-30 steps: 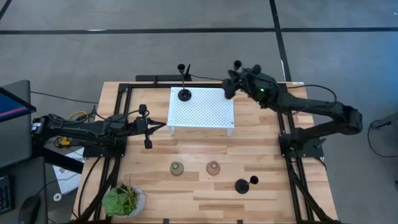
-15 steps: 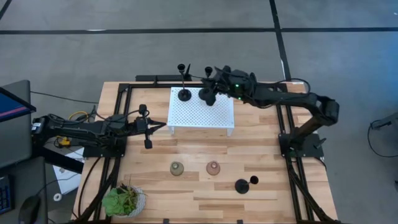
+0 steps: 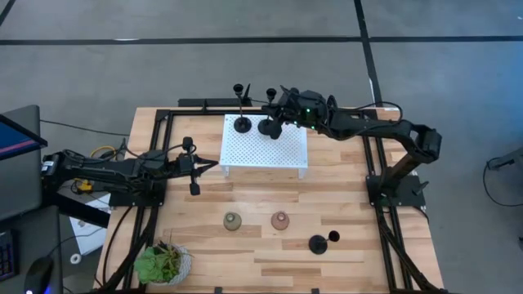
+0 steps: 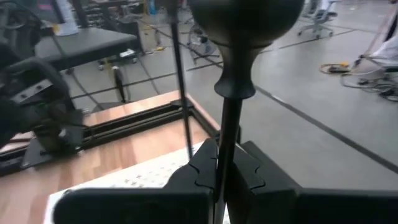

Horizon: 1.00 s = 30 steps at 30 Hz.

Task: Pick & Place candle stick holders
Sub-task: Put the top black candle holder on the shelf

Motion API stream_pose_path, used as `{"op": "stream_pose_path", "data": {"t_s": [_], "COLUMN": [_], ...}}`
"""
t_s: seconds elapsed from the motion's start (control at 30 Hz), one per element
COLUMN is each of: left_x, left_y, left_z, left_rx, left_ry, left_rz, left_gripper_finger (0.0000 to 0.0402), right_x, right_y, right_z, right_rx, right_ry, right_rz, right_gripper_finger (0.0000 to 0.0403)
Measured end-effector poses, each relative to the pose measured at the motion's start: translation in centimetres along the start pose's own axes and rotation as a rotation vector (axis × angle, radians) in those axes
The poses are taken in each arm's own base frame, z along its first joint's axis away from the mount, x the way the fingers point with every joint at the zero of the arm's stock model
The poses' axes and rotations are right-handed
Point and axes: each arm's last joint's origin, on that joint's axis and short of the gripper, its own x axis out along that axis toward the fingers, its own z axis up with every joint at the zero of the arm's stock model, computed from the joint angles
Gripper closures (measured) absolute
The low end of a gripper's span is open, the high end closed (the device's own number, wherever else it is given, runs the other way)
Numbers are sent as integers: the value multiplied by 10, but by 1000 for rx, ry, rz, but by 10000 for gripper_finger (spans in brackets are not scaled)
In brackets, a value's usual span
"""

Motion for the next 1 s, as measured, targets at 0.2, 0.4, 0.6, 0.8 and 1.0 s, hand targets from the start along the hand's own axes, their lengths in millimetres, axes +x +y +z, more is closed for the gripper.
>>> {"op": "stream_pose_path", "data": {"t_s": [0.2,0.4,0.6,0.8,1.0], "left_x": [0,0,0,0,0], "left_y": [0,0,0,0,0], "left_z": [0,0,0,0,0], "left_rx": [0,0,0,0,0], "left_ry": [0,0,0,0,1], "left_rz": [0,0,0,1,4], "left_gripper_finger": [389,389,389,389,389], "right_x": [7,22,22,20,20], "right_y": [0,-3,-6,-13,-15], "right_z": [-9,-21,-20,-18,-19], "right_rx": [2,3,-18,-19,-20], "right_ry": [23,22,8,7,27], "right_rz": [8,0,-25,-47,-54], "right_gripper_finger": [403,403,403,403,403]}}
